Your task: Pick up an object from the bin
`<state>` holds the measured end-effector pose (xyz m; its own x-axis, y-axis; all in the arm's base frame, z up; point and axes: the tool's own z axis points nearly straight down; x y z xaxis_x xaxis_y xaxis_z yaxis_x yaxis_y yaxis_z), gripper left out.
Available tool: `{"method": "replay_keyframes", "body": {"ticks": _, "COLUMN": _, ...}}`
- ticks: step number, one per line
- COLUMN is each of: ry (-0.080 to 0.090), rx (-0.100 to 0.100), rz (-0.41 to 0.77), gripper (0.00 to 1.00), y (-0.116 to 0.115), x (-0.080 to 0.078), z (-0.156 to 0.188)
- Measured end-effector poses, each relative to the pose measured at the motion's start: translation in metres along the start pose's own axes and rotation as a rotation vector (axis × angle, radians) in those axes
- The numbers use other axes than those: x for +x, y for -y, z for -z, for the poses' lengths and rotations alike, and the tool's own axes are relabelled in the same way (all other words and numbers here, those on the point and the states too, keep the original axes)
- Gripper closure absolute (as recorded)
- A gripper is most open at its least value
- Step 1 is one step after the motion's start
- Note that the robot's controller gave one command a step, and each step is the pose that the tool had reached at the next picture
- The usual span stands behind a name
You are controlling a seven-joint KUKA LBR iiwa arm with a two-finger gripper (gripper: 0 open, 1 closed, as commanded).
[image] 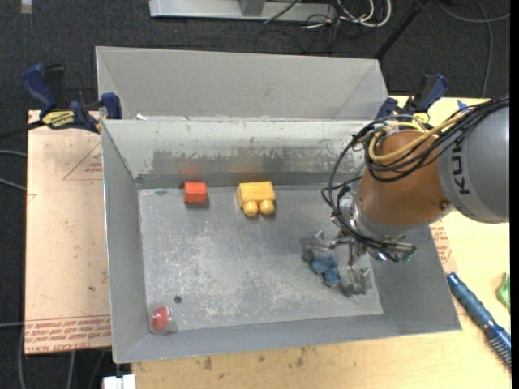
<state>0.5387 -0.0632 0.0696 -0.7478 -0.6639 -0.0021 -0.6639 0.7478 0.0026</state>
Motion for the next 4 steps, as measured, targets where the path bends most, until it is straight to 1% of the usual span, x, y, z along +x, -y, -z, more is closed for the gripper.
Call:
{"method": "replay_keyframes", "body": {"ticks": 1, "ry": 0.0, "rx": 0.002, "rz": -0.001, "gripper": 1.0, "y": 0.002, "x": 0.001, "z": 0.0}}
{"method": "replay_keyframes", "body": {"ticks": 2, "ry": 0.0, "rx": 0.002, "rz": -0.001, "gripper": 0.0, "y": 0.001, "x": 0.001, "z": 0.0}}
{"method": "replay_keyframes", "body": {"ticks": 3, "ry": -0.001, "rx": 0.002, "rz": 0.0, "gripper": 1.0, "y": 0.001, "x": 0.001, "z": 0.0}}
{"method": "replay_keyframes", "body": {"ticks": 4, "ry": 0.009, "rx": 0.009, "rz": -0.026, "gripper": 1.0, "y": -0.017, "x": -0.044, "z": 0.097}}
